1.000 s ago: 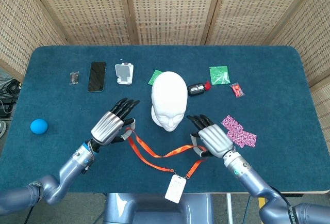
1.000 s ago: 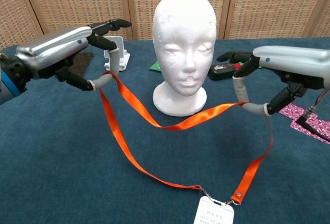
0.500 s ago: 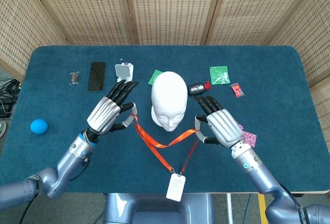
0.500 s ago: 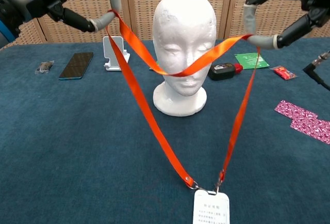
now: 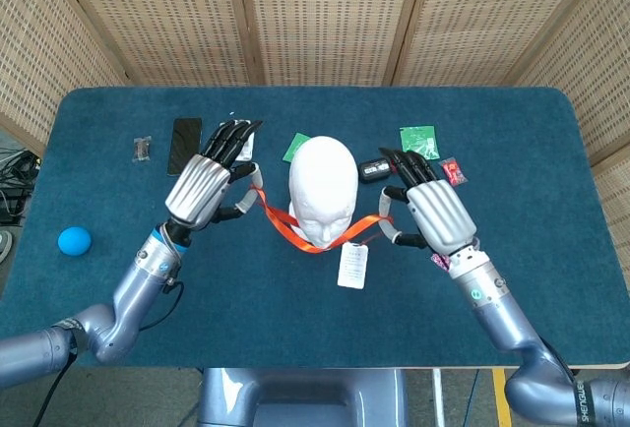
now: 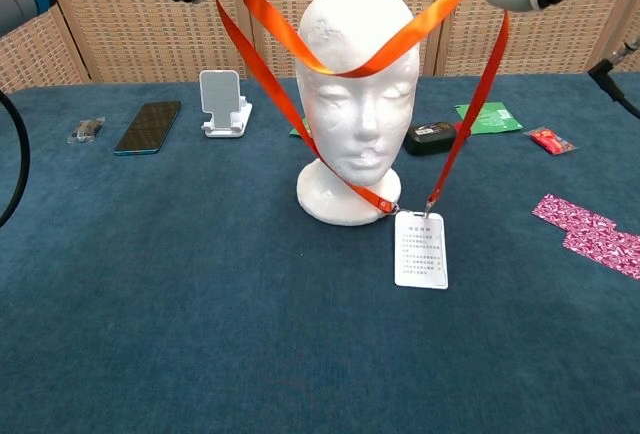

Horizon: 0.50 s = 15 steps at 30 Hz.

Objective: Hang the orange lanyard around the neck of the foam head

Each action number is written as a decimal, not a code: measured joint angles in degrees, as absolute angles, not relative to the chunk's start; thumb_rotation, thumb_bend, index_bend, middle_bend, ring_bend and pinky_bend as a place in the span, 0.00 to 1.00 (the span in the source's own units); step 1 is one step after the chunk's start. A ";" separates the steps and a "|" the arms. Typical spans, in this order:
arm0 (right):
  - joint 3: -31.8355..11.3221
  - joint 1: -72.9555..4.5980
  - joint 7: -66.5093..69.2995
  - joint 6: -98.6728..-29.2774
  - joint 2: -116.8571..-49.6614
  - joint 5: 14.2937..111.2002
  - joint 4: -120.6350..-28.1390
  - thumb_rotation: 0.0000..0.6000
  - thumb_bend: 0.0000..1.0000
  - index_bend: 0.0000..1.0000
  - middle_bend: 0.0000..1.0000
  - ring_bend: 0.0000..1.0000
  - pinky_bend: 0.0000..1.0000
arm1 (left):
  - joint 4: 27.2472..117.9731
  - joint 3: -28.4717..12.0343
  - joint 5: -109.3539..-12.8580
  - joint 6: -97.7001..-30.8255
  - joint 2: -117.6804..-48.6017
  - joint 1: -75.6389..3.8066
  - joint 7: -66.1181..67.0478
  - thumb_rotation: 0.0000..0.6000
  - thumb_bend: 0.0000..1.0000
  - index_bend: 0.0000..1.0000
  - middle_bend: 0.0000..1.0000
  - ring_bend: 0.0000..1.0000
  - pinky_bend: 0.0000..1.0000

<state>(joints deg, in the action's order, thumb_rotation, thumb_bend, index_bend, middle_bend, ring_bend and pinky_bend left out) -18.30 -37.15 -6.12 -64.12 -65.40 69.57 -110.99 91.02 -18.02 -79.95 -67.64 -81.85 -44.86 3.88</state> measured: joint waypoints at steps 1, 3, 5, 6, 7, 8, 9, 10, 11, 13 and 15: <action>-18.87 -37.53 -6.04 -63.85 -65.44 68.44 -110.76 1.00 0.67 0.80 0.11 0.00 0.00 | 90.97 -18.47 -78.79 -67.06 -81.87 -45.15 4.12 1.00 0.46 0.70 0.00 0.00 0.00; -20.22 -38.59 -5.99 -63.05 -65.56 65.41 -110.05 1.00 0.67 0.80 0.12 0.00 0.00 | 90.77 -19.46 -75.98 -65.78 -81.98 -45.85 4.92 1.00 0.46 0.70 0.00 0.00 0.00; -21.58 -39.78 -6.00 -62.26 -65.79 62.35 -109.06 1.00 0.67 0.80 0.12 0.00 0.00 | 90.46 -20.23 -73.73 -64.80 -82.19 -46.44 5.67 1.00 0.46 0.69 0.00 0.00 0.00; -22.16 -40.30 -5.98 -61.96 -65.94 61.07 -108.48 1.00 0.67 0.80 0.12 0.00 0.00 | 90.11 -20.65 -72.32 -64.20 -82.39 -46.84 6.29 1.00 0.46 0.69 0.00 0.00 0.00; -22.76 -40.81 -5.91 -61.64 -66.11 59.80 -107.85 1.00 0.67 0.80 0.12 0.00 0.00 | 89.73 -20.94 -71.30 -63.78 -82.58 -47.16 6.84 1.00 0.46 0.69 0.00 0.00 0.00; -23.51 -41.50 -5.74 -61.13 -66.34 58.12 -106.99 1.00 0.67 0.80 0.12 0.00 0.00 | 89.29 -21.21 -70.38 -63.39 -82.82 -47.51 7.46 1.00 0.46 0.69 0.00 0.00 0.00; -24.25 -42.17 -5.47 -60.56 -66.54 56.47 -106.15 1.00 0.67 0.80 0.12 0.00 0.00 | 88.56 -21.49 -69.51 -62.97 -83.16 -47.98 8.23 1.00 0.46 0.69 0.00 0.00 0.00; -24.61 -42.49 -5.27 -60.24 -66.63 55.66 -105.74 1.00 0.67 0.80 0.12 0.00 0.00 | 87.98 -21.67 -69.05 -62.75 -83.44 -48.29 8.59 1.00 0.46 0.69 0.00 0.00 0.00; -25.33 -43.14 -4.79 -59.51 -66.79 54.11 -104.94 1.00 0.67 0.80 0.12 0.00 0.00 | 87.46 -21.86 -68.60 -62.56 -83.72 -48.59 8.74 1.00 0.46 0.69 0.00 0.00 0.00; -26.38 -43.99 -3.78 -58.40 -66.97 52.03 -103.93 1.00 0.67 0.80 0.12 0.00 0.00 | 86.55 -22.30 -67.55 -62.17 -84.28 -49.15 8.78 1.00 0.46 0.69 0.00 0.00 0.00; -27.48 -44.85 -2.36 -57.04 -67.11 49.82 -102.95 1.00 0.67 0.80 0.12 0.00 0.00 | 85.70 -22.71 -66.51 -61.78 -84.69 -49.60 8.83 1.00 0.46 0.69 0.00 0.00 0.00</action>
<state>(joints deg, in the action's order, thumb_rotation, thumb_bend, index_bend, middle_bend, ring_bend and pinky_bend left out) -27.48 -44.85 -2.36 -57.04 -67.11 49.82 -102.95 85.70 -22.71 -66.51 -61.78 -84.69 -49.60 8.83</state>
